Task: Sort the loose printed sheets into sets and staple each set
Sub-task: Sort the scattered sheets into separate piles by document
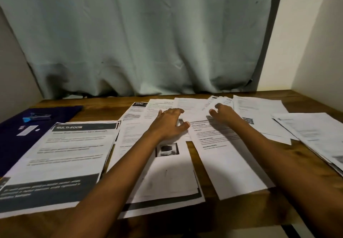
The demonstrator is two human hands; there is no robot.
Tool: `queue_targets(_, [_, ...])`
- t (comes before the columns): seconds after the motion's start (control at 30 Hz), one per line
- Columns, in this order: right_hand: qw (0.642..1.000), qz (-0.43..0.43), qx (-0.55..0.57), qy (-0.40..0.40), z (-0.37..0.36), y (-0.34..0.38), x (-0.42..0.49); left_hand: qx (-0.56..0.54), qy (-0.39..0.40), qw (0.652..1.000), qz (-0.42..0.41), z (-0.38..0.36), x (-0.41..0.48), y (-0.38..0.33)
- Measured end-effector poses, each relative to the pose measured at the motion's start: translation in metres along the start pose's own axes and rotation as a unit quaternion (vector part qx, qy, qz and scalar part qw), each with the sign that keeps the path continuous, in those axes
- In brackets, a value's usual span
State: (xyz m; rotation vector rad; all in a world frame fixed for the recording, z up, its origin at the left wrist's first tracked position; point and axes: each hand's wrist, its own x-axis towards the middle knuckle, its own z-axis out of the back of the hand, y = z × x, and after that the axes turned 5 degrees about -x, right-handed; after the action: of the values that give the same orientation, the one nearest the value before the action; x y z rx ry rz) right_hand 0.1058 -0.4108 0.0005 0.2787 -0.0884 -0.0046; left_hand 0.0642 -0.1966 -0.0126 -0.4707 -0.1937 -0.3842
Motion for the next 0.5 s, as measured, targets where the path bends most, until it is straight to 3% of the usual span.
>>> queue_targets(0.1, [0.998,-0.033,-0.057,-0.005,0.001,-0.057,0.004,-0.008,0.023,0.999,-0.028,-0.017,0.011,-0.018])
queue_targets(0.23, [0.992,-0.121,-0.029,-0.018,-0.029,-0.134,0.048,-0.003,0.064,0.996,-0.064,-0.038,0.019,-0.037])
queue_targets(0.3, [0.989,-0.143,0.004,-0.025,-0.019,-0.121,0.025,-0.001,0.079,0.994,-0.072,-0.049,0.021,-0.045])
queue_targets(0.5, [0.993,-0.106,0.048,-0.020,-0.019,-0.111,0.016,0.030,0.120,0.990,-0.065,-0.076,0.020,-0.042])
